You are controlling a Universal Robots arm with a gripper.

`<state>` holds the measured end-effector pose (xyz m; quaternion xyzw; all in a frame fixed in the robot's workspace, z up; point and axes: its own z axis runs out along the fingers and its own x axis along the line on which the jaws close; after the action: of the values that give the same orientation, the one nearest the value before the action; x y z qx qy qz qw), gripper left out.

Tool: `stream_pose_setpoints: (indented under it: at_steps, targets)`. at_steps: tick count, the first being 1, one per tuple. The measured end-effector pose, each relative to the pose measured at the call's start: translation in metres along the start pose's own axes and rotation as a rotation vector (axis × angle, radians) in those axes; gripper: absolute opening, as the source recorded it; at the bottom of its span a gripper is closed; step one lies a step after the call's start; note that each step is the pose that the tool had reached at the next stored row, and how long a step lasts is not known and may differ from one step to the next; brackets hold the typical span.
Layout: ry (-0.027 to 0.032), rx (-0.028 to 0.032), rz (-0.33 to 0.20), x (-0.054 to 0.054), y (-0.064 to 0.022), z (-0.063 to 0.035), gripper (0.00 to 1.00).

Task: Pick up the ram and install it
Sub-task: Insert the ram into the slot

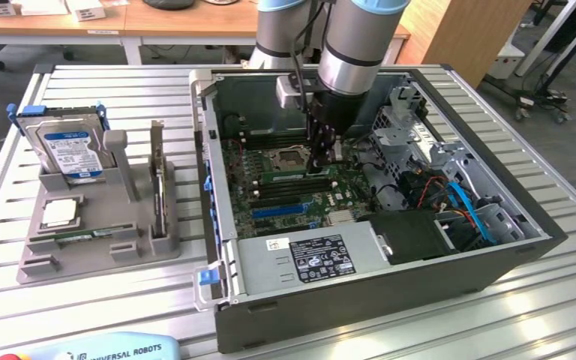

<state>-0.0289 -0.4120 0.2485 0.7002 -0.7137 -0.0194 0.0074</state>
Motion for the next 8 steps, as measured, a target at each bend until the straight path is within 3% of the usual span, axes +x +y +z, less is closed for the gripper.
stream_pose_setpoints:
  at_steps: [8]
  targets:
    - [-0.0001,0.0000,0.000,0.0014,-0.0002,0.0000,0.11]
